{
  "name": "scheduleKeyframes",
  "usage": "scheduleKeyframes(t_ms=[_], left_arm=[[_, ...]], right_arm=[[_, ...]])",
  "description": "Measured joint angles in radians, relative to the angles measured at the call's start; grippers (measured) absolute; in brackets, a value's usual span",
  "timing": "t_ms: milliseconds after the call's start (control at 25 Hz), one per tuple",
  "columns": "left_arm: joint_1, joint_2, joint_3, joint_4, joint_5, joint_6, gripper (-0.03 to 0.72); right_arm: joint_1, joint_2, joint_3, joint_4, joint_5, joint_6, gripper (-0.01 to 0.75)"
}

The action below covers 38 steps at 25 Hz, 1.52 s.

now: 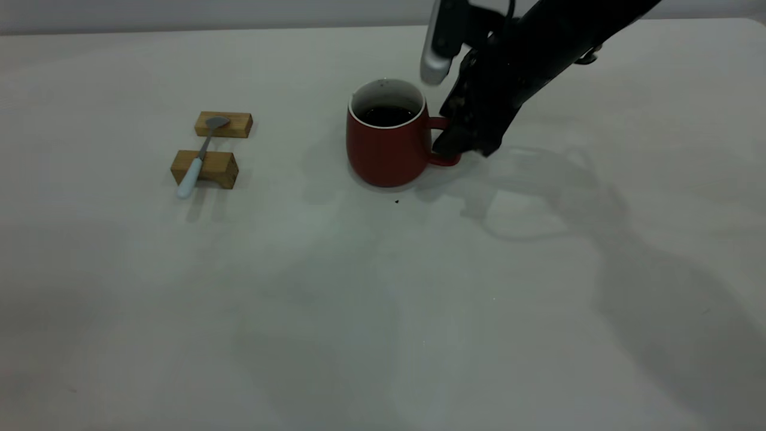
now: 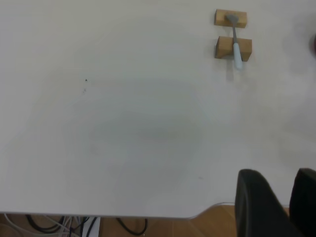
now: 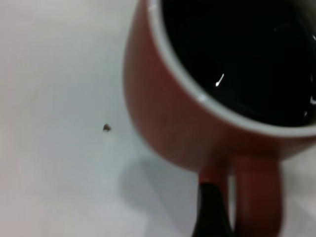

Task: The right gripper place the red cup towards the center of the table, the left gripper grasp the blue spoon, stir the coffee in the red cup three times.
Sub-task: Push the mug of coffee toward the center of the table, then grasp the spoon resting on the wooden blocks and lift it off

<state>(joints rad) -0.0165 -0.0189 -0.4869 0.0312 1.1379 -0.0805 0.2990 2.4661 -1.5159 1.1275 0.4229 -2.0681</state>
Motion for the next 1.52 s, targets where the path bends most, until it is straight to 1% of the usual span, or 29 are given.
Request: scheduleKeyframes(t_ms=[160,280,320,400,480,520,560,600,720,760,800,840,920,1000,1160,1240,1360,1520], left_arm=[[0.0,0.0,0.0,0.0,0.0,0.0,0.237],[0.0,0.0,0.0,0.0,0.0,0.0,0.237],[0.0,0.0,0.0,0.0,0.0,0.0,0.237],[0.0,0.0,0.0,0.0,0.0,0.0,0.237],[0.0,0.0,0.0,0.0,0.0,0.0,0.237],[0.0,0.0,0.0,0.0,0.0,0.0,0.237],[0.0,0.0,0.0,0.0,0.0,0.0,0.237],[0.0,0.0,0.0,0.0,0.0,0.0,0.237],[0.0,0.0,0.0,0.0,0.0,0.0,0.237],[0.0,0.0,0.0,0.0,0.0,0.0,0.237],[0.0,0.0,0.0,0.0,0.0,0.0,0.237],[0.0,0.0,0.0,0.0,0.0,0.0,0.237],[0.0,0.0,0.0,0.0,0.0,0.0,0.237],[0.0,0.0,0.0,0.0,0.0,0.0,0.237],[0.0,0.0,0.0,0.0,0.0,0.0,0.237],[0.0,0.0,0.0,0.0,-0.001,0.0,0.237],[0.0,0.0,0.0,0.0,-0.001,0.0,0.237],[0.0,0.0,0.0,0.0,-0.001,0.0,0.237]], right_arm=[[-0.027,-0.068,0.0,-0.014,0.107,0.172,0.552],[-0.039,-0.131,0.0,-0.042,0.255,0.331,0.552],[-0.041,-0.155,0.0,-0.056,0.304,0.401,0.552],[-0.042,-0.2,0.0,-0.072,0.435,0.567,0.552],[-0.043,-0.254,0.0,-0.098,0.552,0.775,0.552],[-0.043,-0.29,0.0,-0.142,0.599,0.872,0.552],[-0.043,-0.33,0.0,-0.237,0.626,0.955,0.552],[-0.042,-0.374,0.0,-0.376,0.637,1.075,0.552],[-0.041,-0.495,0.0,-0.824,0.652,1.483,0.552],[-0.043,-0.529,0.001,-0.942,0.664,1.608,0.552],[-0.047,-0.57,0.007,-1.014,0.679,1.704,0.552],[-0.05,-0.616,0.023,-1.067,0.694,1.758,0.552],[-0.05,-0.713,0.083,-1.091,0.724,1.812,0.552],[-0.049,-0.832,0.181,-1.077,0.737,1.828,0.552],[-0.064,-1.078,0.44,-1.067,0.742,1.851,0.552],[-0.095,-1.194,0.578,-1.067,0.73,1.875,0.552],[-0.152,-1.371,0.744,-1.069,0.72,1.906,0.552],[-0.233,-1.588,0.877,-1.086,0.716,1.915,0.552]])
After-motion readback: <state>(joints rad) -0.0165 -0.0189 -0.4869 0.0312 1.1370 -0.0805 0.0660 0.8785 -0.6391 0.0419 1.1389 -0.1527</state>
